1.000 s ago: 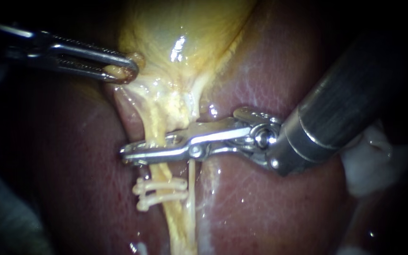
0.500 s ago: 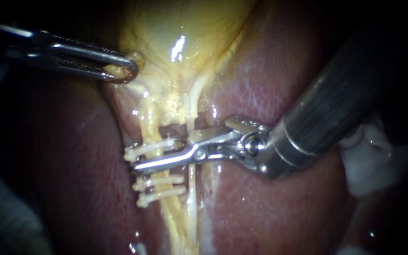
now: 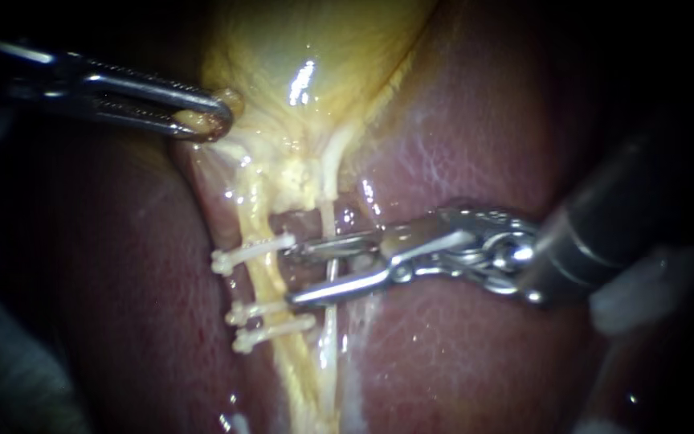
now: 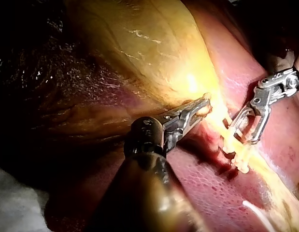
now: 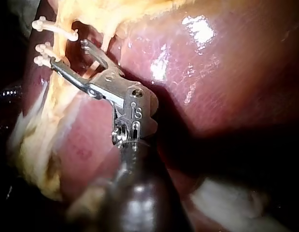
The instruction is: Going back third clip left tube
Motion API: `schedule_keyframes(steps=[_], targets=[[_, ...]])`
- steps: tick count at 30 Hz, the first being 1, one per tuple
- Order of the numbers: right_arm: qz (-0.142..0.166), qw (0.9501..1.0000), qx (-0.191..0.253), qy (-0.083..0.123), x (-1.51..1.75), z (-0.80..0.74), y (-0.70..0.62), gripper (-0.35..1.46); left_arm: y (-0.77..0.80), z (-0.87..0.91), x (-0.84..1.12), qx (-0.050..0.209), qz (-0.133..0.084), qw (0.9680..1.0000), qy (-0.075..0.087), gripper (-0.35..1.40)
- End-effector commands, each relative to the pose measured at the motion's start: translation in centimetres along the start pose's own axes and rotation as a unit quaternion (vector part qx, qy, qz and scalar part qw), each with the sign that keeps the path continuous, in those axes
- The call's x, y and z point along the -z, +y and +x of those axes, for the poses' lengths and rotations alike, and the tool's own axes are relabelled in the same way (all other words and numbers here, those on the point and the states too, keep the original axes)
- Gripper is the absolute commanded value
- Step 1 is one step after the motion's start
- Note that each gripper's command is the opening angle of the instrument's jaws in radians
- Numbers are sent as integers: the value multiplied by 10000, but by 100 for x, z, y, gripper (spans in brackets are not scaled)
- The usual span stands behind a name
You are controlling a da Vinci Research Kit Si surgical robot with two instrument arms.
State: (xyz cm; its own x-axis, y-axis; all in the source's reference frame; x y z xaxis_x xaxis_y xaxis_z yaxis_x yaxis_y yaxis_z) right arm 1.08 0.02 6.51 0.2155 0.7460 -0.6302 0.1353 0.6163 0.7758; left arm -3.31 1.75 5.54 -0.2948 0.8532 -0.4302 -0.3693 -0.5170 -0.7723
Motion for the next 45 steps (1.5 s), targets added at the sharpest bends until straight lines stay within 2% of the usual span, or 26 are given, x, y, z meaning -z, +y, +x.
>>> schedule_keyframes(steps=[1,3,7,8,11,15,22,27,35,45], targets=[[-101,9996,253,2,12,7,-7,47,0,0,0,-1,6,10000,3,-35],[-259,9980,578,-55,30,16,-18,48,0,0,0,-1,6,10000,3,-35],[-524,9902,1225,-419,64,31,-40,49,0,0,0,0,6,10000,4,-35],[-599,9869,1396,-544,72,33,-46,49,0,0,0,0,6,10000,4,-35],[-772,9788,1721,-805,88,38,-57,49,0,0,0,0,6,10000,4,-35],[-982,9696,2029,-949,99,40,-61,50,-1,1,0,-1,6,10000,3,-35],[-997,9670,2134,-973,104,39,-62,50,-8,-2,-9,-17,26,10000,13,-35],[-993,9663,2164,-977,104,39,-63,50,-18,-8,-32,-43,93,9999,46,-35],[-989,9657,2193,-981,104,38,-63,50,-32,-23,-67,-100,48,9999,2,-35],[-952,9654,2221,-985,103,38,-65,50,-35,-24,-68,-107,38,9999,-20,-35]])
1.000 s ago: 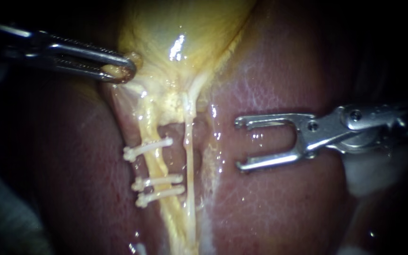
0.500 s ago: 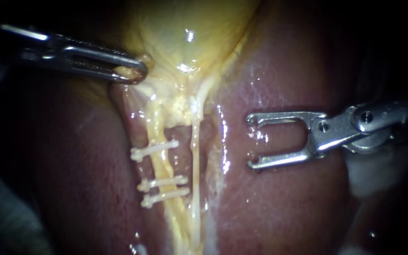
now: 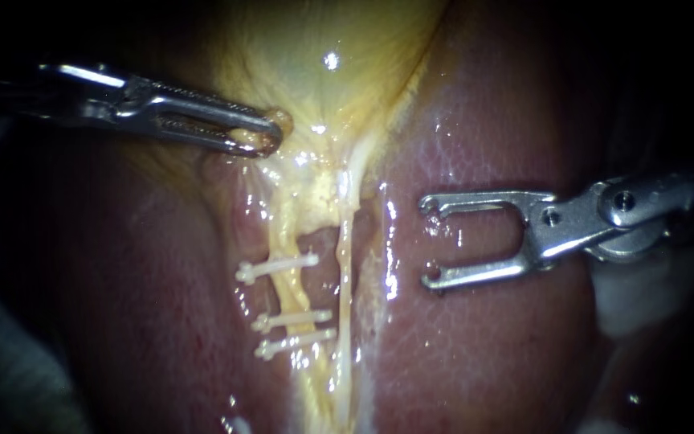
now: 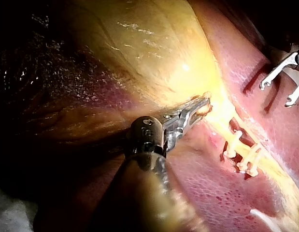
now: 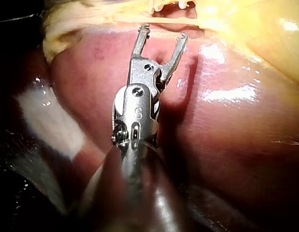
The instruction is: Going back third clip left tube
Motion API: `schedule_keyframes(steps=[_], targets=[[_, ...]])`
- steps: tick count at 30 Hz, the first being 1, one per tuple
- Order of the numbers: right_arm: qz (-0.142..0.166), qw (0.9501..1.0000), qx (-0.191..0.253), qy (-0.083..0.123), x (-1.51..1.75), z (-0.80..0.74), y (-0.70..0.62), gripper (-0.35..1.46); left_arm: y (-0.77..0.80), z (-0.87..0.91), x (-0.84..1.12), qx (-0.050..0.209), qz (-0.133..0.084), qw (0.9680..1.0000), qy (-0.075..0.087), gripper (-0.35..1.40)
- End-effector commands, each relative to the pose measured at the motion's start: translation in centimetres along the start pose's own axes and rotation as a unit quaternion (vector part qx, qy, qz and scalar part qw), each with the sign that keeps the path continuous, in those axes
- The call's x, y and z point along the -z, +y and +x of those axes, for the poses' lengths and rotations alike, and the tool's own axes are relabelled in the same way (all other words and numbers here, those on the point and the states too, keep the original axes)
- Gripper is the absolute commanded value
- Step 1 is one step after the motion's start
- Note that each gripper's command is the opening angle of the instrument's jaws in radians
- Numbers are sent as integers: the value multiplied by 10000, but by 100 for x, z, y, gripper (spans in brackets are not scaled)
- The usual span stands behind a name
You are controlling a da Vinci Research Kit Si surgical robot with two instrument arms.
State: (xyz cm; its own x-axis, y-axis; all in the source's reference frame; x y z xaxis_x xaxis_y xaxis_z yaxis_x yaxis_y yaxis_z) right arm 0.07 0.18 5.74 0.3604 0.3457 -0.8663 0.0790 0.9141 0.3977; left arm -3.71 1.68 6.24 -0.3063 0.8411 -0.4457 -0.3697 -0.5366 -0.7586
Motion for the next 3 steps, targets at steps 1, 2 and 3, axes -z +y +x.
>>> schedule_keyframes(steps=[1,2,3], targets=[[9,10000,-3,6,-1,1,-1,50,1,1,2,5,-5,10000,-3,-35],[22,10000,-3,10,-2,2,-2,50,1,1,3,6,-9,10000,-5,-35],[48,10000,-3,17,-3,3,-3,50,1,2,5,9,-16,10000,-8,-35]])
